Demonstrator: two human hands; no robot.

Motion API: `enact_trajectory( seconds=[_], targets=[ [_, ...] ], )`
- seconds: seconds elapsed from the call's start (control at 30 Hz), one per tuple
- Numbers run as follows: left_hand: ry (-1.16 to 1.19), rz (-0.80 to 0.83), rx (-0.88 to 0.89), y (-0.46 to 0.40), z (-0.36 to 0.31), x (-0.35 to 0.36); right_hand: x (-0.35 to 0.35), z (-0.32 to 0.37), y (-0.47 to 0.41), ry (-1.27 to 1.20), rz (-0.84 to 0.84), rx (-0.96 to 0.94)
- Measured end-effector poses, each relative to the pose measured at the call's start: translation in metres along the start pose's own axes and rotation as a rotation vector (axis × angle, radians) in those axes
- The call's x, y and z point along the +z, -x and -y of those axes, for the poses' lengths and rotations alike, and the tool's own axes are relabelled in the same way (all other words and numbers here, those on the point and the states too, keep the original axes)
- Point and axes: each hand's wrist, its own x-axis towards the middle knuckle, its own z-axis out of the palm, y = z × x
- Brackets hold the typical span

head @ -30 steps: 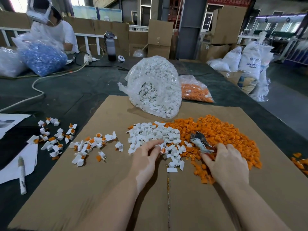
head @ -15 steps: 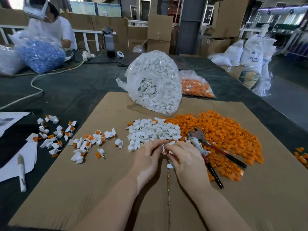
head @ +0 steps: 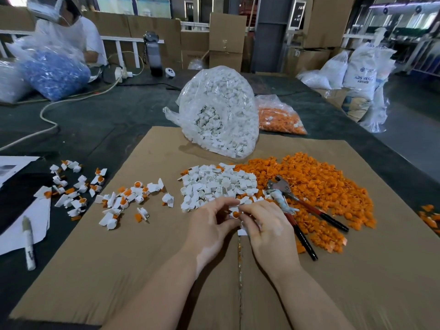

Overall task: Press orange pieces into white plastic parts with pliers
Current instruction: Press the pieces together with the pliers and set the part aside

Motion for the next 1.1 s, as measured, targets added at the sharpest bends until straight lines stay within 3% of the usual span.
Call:
enact_trajectory(
  seconds=[0.57,0.83,1.1],
  targets=[
    [-0.142,0.036,0.004,0.0018,0.0022,0.0017,0.0001,0.0062,0.002,0.184,0.025,-0.075],
    [-0.061,0.008,-0.012,0.0015,0.0003,-0.0009,-0.005,-0.001,0.0012,-0.103,0.054,0.114],
    [-0.065,0.017,0.004,0.0024,-0.0004,-0.0017,-0.005,0.0004,0.0003,-0.097,0.114,0.072]
  ],
)
